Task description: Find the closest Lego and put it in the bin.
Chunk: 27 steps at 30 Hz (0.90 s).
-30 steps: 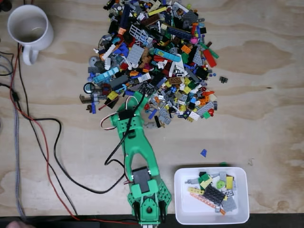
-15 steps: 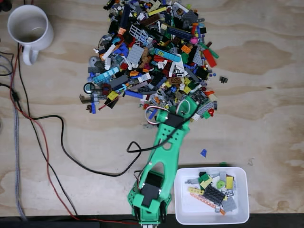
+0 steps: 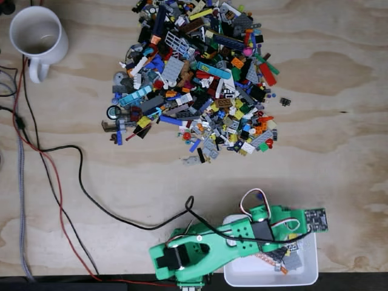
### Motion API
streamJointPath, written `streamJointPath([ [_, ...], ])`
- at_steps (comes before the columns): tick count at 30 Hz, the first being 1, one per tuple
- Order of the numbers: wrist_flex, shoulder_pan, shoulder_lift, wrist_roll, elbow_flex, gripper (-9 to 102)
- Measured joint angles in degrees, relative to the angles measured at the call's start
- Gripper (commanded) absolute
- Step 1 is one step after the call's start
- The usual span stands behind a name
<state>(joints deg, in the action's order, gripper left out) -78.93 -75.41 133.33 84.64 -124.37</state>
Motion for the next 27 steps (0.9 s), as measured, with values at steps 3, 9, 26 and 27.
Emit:
streamJointPath([
  [3,1.8,-7.0,2.7,3.9,-4.0,6],
  [9,4.8,-10.0,5.0,5.8,-7.3,20],
  [26,-2.5,37.8,7.6,-13.8,0.6,16],
  [27,-2.6,41.6,7.6,-14.6,0.4,16],
])
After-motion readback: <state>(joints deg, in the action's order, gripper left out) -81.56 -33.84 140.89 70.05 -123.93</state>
